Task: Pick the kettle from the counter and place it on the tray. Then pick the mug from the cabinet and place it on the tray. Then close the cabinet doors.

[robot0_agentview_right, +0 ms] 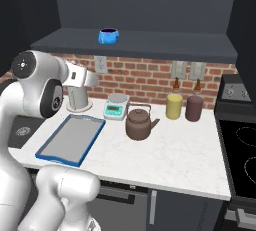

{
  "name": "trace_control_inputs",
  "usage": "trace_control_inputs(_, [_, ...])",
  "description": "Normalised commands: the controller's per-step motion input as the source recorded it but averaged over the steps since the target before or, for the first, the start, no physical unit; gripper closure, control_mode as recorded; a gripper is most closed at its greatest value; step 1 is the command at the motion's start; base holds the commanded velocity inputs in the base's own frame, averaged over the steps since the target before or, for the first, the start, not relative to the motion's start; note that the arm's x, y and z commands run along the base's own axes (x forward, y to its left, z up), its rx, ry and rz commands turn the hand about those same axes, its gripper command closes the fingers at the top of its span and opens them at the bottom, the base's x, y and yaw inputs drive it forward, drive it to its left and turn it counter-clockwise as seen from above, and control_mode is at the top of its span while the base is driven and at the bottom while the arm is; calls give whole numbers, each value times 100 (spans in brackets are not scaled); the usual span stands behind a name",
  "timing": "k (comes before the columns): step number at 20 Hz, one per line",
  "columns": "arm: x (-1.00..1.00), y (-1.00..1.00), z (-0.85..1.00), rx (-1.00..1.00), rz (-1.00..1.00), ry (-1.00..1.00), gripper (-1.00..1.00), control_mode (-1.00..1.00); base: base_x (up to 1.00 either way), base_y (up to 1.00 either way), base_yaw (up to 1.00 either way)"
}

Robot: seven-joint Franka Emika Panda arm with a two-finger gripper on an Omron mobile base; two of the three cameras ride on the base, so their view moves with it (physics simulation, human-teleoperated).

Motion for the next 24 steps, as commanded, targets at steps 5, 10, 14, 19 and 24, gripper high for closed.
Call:
trace_control_inputs(5, [20, 0, 74, 0, -14, -19, -100, -100, 0, 0, 0])
trace_control_inputs(10, [24, 3, 33, 0, -6, -6, -100, -100, 0, 0, 0])
trace_control_inputs(14, [8, 0, -1, 0, -2, 0, -100, -100, 0, 0, 0])
trace_control_inputs(19, [11, 0, 0, 0, 0, 0, -100, -100, 0, 0, 0])
trace_control_inputs(24, [26, -3, 0, 0, 0, 0, -100, -100, 0, 0, 0])
